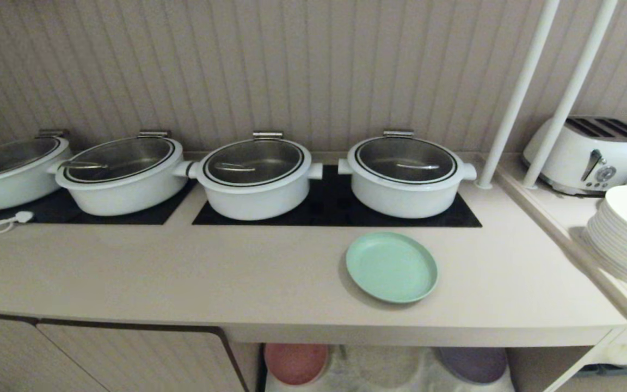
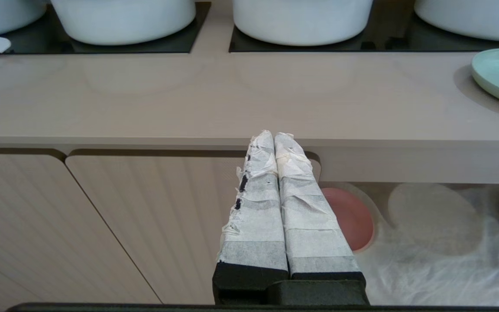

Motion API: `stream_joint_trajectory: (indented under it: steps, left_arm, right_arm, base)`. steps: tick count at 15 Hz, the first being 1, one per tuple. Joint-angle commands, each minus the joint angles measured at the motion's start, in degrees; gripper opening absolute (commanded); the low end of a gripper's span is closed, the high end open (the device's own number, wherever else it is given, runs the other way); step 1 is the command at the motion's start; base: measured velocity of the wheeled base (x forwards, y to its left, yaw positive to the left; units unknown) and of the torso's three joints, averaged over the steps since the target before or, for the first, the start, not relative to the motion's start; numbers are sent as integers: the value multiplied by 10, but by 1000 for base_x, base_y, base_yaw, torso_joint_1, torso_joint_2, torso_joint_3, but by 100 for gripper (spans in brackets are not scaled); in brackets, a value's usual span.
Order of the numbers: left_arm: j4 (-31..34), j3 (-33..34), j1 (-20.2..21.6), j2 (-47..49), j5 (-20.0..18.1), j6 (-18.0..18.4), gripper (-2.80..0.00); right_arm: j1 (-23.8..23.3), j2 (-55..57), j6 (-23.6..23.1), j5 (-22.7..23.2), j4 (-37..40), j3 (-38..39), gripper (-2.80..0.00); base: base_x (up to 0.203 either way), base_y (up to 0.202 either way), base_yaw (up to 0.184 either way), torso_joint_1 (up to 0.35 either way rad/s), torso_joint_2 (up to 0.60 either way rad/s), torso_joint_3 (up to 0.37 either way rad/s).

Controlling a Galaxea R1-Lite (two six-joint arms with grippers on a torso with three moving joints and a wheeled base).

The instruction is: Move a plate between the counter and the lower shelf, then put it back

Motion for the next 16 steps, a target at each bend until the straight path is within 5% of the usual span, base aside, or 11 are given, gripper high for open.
stream_joint_trajectory:
  steps: [1,7,16]
  left_arm:
    - [0,0,0,0,0,0,-280]
    - [0,0,0,0,0,0,-280]
    - [0,0,0,0,0,0,-280]
  right_arm:
    - [-14,-106,-14,-1,26,1,-280]
    - [-5,-295,-79,-36,130,1,-280]
    - [-3,-307,-115,-12,142,0,-280]
  base:
    - [0,0,0,0,0,0]
    - [0,0,0,0,0,0]
    - [0,0,0,0,0,0]
